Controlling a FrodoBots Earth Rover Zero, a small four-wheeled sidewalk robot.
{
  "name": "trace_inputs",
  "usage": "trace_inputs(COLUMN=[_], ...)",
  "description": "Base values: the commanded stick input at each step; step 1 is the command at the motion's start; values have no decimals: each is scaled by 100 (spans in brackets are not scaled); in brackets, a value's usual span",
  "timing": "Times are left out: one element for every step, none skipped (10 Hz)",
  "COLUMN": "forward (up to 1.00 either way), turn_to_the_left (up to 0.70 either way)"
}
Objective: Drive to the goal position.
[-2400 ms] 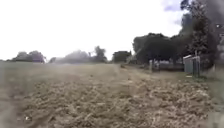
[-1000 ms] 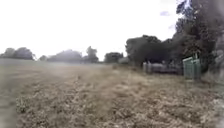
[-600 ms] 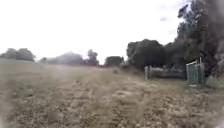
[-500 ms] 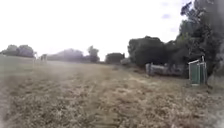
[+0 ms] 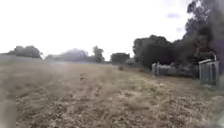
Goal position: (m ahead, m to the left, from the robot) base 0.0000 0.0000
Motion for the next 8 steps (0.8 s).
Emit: trace_inputs(forward=[70, 70, 70, 70, 70, 70, 70, 70], turn_to_the_left=[0, 0, 0, 0, 0, 0, 0, 0])
